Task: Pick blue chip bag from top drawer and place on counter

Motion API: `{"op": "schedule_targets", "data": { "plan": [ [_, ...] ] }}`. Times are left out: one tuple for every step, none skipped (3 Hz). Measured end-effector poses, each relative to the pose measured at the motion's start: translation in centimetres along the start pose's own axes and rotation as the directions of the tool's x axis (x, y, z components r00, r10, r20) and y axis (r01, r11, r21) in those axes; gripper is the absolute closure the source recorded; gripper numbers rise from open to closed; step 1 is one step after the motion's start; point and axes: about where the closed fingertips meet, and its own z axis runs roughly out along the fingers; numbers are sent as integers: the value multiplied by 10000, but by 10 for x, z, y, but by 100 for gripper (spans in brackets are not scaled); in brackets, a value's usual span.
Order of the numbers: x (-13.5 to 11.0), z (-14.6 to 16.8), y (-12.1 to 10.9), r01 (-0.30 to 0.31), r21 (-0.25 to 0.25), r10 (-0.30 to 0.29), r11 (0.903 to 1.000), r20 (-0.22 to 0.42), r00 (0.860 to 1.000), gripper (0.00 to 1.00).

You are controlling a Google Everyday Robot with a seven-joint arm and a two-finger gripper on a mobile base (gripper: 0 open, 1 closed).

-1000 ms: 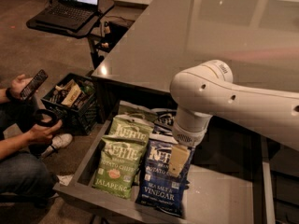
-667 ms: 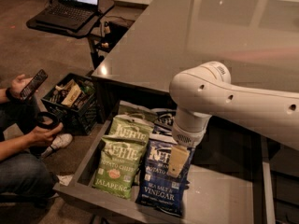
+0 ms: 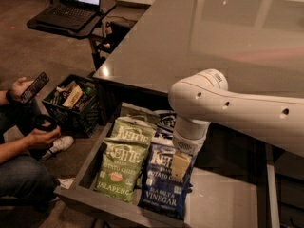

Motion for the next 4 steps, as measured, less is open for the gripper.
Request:
{"op": "schedule_targets", "data": {
  "plan": [
    [0,0,0,4,4,-4,10000,-4,10000,54],
    [0,0,0,4,4,-4,10000,-4,10000,77],
    [0,0,0,4,4,-4,10000,-4,10000,99],
    [5,-24,8,161,-68,-157,9998,473,9988,100]
  ]
}}
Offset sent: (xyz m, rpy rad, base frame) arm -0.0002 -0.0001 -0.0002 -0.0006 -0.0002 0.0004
